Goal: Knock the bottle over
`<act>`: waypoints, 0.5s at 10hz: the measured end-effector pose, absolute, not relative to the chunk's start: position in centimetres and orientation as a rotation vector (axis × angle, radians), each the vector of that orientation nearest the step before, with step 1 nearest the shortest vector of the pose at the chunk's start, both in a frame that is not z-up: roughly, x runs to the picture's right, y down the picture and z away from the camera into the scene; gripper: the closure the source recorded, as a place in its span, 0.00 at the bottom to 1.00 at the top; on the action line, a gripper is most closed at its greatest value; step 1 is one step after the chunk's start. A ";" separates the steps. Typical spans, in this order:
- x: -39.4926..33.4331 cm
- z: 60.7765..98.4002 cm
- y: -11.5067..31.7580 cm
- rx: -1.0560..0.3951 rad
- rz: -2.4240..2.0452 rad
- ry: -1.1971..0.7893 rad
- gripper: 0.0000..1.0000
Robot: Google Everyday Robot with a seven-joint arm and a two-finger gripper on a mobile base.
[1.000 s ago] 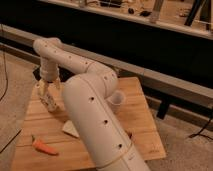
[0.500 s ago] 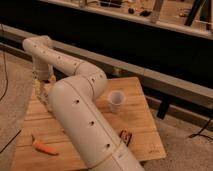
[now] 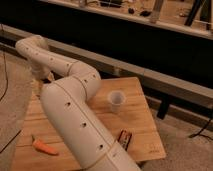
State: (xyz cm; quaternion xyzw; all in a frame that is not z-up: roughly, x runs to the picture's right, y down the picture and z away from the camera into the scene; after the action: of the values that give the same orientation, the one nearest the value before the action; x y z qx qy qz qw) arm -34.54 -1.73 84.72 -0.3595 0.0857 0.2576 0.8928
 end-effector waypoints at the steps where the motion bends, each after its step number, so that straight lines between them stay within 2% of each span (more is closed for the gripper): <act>1: -34.7 84.7 -1.9 -0.734 0.530 0.179 0.35; 5: -35.2 83.9 -1.5 -0.731 0.520 0.180 0.35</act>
State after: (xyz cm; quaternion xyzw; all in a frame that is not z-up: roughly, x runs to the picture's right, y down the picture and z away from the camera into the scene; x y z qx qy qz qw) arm -35.25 -1.52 83.86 -0.3529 0.0868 0.2510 0.8972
